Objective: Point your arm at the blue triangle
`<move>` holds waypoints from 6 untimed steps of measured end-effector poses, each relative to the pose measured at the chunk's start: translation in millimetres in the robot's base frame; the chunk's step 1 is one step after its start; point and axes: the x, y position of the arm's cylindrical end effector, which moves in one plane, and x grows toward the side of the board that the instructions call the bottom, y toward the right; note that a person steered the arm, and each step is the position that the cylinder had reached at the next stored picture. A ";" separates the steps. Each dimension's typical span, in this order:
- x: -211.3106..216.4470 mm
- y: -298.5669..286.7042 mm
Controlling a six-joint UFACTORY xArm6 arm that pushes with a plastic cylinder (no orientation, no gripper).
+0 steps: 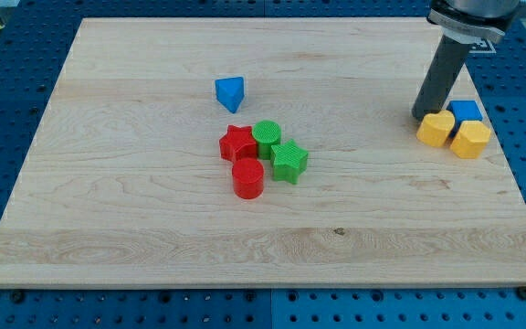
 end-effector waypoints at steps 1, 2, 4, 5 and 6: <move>1.5 -14.2; -10.1 -53.9; -69.5 -201.3; -92.4 -297.5; -82.8 -389.2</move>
